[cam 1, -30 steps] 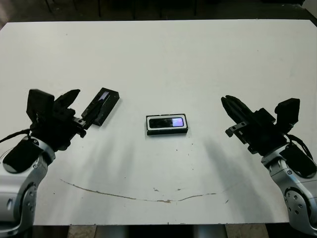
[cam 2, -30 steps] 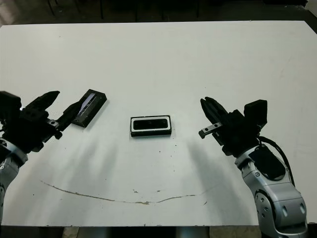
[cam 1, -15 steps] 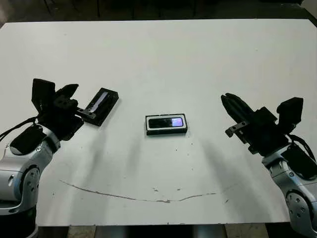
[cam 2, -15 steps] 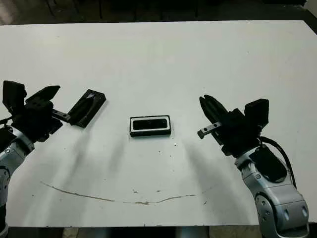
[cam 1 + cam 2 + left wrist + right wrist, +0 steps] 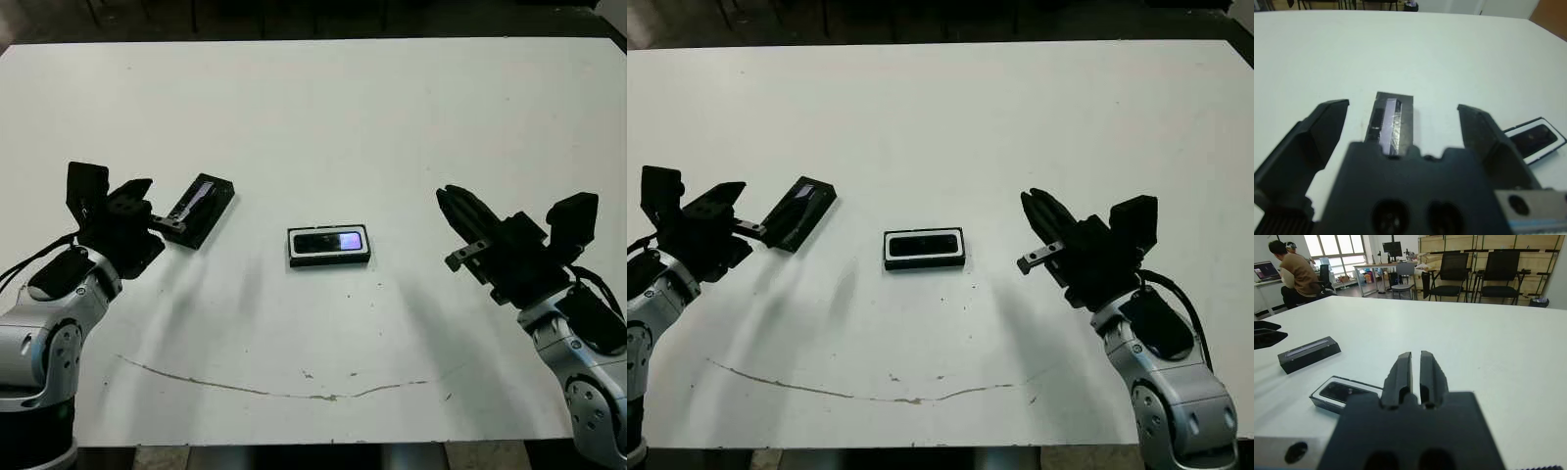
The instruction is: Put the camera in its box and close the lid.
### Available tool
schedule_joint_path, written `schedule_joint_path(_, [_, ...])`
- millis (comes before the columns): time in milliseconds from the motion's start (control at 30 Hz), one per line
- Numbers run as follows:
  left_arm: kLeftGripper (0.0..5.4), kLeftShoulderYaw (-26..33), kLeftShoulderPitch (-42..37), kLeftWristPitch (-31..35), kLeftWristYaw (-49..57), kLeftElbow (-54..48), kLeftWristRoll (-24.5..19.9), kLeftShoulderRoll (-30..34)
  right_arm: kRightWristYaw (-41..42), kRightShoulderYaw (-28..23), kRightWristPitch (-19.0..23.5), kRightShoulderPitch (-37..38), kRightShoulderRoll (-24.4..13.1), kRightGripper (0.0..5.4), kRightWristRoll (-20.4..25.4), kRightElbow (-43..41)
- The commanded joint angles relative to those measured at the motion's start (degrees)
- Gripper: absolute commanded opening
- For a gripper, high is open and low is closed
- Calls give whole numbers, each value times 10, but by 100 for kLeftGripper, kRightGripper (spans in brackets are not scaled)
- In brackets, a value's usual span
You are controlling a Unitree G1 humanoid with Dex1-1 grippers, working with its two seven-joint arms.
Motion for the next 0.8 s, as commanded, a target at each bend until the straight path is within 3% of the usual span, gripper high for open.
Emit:
schedule_joint_path(33, [538, -9, 1, 8, 9, 20, 12, 5, -2, -3, 15, 6, -6, 0, 5, -6])
schedule_joint_path(267, [538, -14, 0, 16, 0, 39, 5, 5, 5, -4, 0, 12, -6, 0, 0, 1])
schedule_joint_path(367, [538, -18, 3, 19, -4, 42, 4, 5, 6, -7, 7, 12, -1, 0, 19, -13])
schedule_joint_path(600, [538, -36, 14, 10, -5, 49, 26, 14, 3, -4, 5, 17, -16, 0, 12, -21])
schedule_joint_path(800, [538, -42, 22, 10, 9, 61, 50, 12, 5, -5, 1, 20, -7, 0, 23, -19])
